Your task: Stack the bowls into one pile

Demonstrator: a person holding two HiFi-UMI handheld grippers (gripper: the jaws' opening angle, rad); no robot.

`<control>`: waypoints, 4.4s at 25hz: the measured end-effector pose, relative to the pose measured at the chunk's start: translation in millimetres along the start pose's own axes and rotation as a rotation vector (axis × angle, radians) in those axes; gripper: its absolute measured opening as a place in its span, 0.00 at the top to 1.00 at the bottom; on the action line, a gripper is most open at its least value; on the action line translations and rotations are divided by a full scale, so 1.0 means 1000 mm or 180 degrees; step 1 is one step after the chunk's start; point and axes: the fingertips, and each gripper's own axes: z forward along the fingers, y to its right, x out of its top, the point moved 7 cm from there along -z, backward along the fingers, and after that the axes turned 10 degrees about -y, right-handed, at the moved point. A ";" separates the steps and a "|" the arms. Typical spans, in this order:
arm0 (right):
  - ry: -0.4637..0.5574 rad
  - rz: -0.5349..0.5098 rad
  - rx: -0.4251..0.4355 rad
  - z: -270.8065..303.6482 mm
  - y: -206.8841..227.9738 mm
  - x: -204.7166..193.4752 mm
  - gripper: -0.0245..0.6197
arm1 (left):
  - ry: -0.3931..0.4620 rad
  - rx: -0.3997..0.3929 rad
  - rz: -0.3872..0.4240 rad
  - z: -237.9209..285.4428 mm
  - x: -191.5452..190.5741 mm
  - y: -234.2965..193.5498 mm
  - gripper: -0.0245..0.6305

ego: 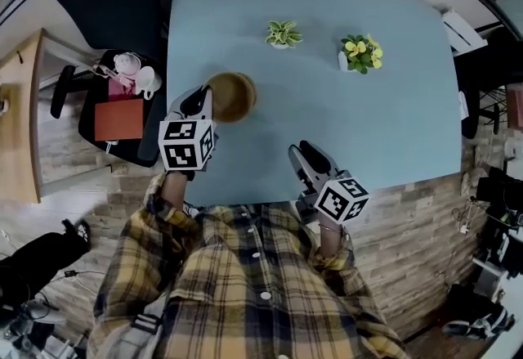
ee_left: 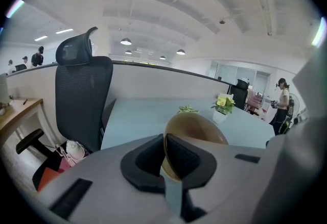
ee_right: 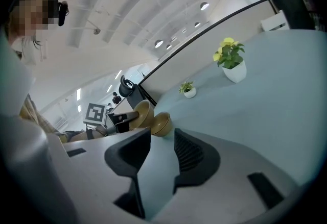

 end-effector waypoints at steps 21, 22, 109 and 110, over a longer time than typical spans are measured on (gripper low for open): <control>-0.0041 0.0230 -0.0114 0.007 0.008 -0.007 0.73 | -0.0214 -0.0010 0.0227 0.052 -0.018 0.000 0.88; -0.0041 0.0236 -0.0114 0.007 0.008 -0.007 0.73 | -0.0214 -0.0001 0.0241 0.053 -0.019 0.000 0.86; 0.0605 -0.1817 -0.0237 0.005 -0.071 0.116 0.96 | 0.0947 0.0207 -0.0041 -0.135 0.009 0.019 0.98; 0.0600 -0.1823 -0.0237 0.005 -0.071 0.116 0.96 | 0.0946 0.0208 -0.0039 -0.136 0.009 0.020 0.98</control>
